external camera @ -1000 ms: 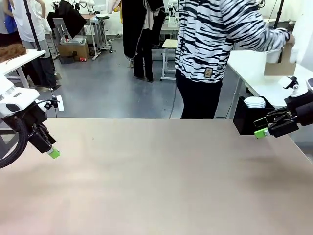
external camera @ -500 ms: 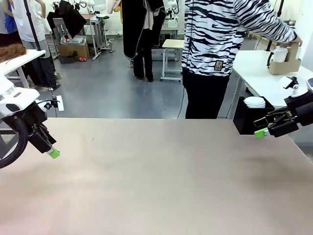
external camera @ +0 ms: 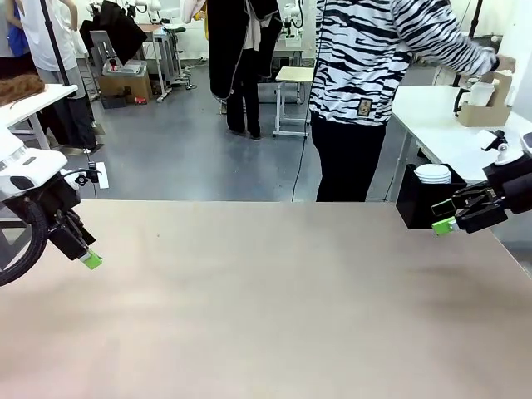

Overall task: Pour a drink into a cup and package it in a carrier.
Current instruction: Insert the held 600 ml Paper Cup into the Cup Carrier.

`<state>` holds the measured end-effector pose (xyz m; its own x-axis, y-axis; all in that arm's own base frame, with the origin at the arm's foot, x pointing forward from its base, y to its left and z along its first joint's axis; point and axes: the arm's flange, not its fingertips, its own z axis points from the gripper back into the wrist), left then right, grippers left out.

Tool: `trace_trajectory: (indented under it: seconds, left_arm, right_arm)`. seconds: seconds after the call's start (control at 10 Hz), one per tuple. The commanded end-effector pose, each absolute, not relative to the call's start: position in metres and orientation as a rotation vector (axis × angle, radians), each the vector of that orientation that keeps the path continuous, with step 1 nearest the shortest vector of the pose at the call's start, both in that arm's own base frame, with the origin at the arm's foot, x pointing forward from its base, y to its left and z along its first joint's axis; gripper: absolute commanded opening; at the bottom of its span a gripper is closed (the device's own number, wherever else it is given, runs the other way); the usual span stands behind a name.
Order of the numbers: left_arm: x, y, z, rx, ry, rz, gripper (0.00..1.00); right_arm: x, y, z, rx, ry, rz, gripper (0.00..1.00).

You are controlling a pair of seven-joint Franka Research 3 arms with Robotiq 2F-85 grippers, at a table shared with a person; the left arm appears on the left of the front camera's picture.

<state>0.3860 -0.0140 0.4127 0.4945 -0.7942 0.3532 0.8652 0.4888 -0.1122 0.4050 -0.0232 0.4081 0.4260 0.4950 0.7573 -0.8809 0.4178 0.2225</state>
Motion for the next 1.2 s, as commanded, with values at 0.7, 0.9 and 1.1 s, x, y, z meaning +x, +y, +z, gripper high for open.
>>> trace_trajectory:
  seconds: [0.7, 0.9, 1.1]
  left_arm:
    - [0.3855, -0.0133, 0.4123, -0.309, -0.280, -1.028, 1.00]
    - [0.3855, -0.0133, 0.4123, -0.309, -0.280, -1.028, 1.00]
    - [0.3855, -0.0133, 0.4123, -0.309, -0.280, -1.028, 1.00]
  right_arm:
    - [0.4065, -0.0245, 0.4094, 0.686, -0.666, 0.956, 1.00]
    - [0.4065, -0.0245, 0.4094, 0.686, -0.666, 0.956, 1.00]
    - [0.4065, -0.0245, 0.4094, 0.686, -0.666, 0.956, 1.00]
